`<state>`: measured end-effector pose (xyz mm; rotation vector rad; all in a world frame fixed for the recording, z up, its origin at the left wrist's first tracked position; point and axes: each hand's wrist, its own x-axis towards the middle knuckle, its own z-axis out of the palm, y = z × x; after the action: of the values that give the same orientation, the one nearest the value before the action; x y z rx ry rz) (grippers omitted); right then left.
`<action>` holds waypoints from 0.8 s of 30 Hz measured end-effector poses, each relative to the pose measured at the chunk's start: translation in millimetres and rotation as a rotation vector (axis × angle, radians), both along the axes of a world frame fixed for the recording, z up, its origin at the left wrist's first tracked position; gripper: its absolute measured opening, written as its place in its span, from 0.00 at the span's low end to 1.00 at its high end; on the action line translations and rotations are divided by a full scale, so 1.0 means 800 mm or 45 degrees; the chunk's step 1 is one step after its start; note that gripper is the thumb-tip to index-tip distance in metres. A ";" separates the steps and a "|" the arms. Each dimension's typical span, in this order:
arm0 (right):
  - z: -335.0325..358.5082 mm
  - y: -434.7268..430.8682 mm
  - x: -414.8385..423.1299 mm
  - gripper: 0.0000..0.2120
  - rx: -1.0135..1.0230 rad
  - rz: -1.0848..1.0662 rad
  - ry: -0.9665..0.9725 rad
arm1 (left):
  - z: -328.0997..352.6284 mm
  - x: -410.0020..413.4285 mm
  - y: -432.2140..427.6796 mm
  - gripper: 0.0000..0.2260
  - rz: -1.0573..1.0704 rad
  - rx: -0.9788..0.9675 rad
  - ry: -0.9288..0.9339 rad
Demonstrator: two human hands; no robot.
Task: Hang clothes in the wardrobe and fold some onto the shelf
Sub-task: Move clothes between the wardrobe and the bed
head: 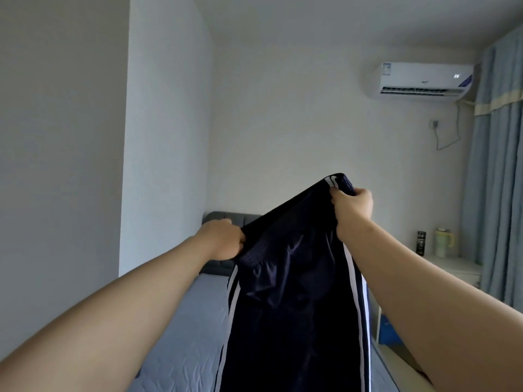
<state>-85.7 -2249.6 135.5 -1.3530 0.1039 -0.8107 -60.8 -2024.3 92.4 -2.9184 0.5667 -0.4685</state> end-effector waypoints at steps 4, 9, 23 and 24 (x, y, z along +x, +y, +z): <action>-0.006 -0.009 0.005 0.09 -0.037 -0.044 0.039 | 0.000 -0.001 0.014 0.23 -0.049 -0.215 0.169; -0.007 -0.021 0.003 0.10 -0.196 -0.212 0.090 | 0.025 -0.004 0.031 0.25 -0.107 -0.125 0.050; 0.008 -0.039 -0.015 0.07 -0.111 -0.195 -0.040 | 0.084 -0.008 0.014 0.11 -0.325 -1.959 0.266; 0.009 -0.040 -0.016 0.07 -0.106 -0.153 -0.047 | 0.088 -0.010 0.011 0.10 -0.345 -2.062 0.254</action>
<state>-98.8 -2281.3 142.9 -1.4193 0.1243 -0.9494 -69.1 -2015.3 162.7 -4.4533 0.8845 -1.0449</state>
